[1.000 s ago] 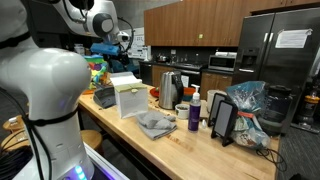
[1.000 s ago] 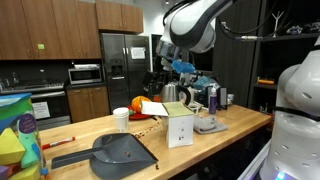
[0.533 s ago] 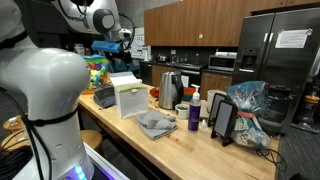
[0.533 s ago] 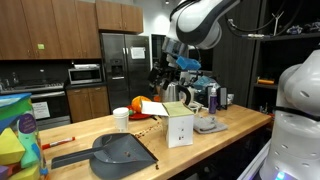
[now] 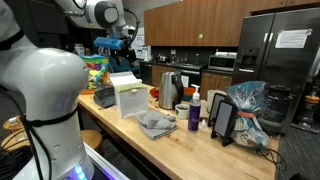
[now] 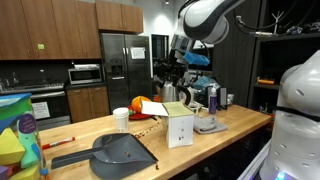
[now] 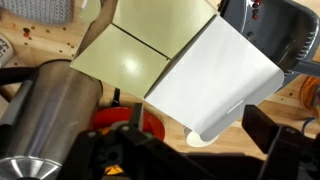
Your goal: Lift open the lid of the white box
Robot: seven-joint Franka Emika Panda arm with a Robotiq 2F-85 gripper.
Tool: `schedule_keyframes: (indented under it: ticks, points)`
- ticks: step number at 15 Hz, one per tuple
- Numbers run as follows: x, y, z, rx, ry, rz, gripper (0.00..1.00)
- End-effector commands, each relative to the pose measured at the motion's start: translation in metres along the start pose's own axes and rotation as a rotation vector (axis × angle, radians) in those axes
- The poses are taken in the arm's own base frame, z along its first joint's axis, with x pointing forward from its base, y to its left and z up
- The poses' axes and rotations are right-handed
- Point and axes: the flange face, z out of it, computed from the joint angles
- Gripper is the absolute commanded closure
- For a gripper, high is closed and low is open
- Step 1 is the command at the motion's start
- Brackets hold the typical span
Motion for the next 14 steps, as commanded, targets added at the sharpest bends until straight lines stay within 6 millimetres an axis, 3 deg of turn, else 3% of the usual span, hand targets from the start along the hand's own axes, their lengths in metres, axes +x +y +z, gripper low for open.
schedule_keyframes:
  ticks: [1,14]
  points:
    - [-0.01,0.022,-0.009,-0.02,-0.016,0.058,0.0]
    - [-0.029,0.084,-0.018,-0.078,-0.107,0.218,0.0]
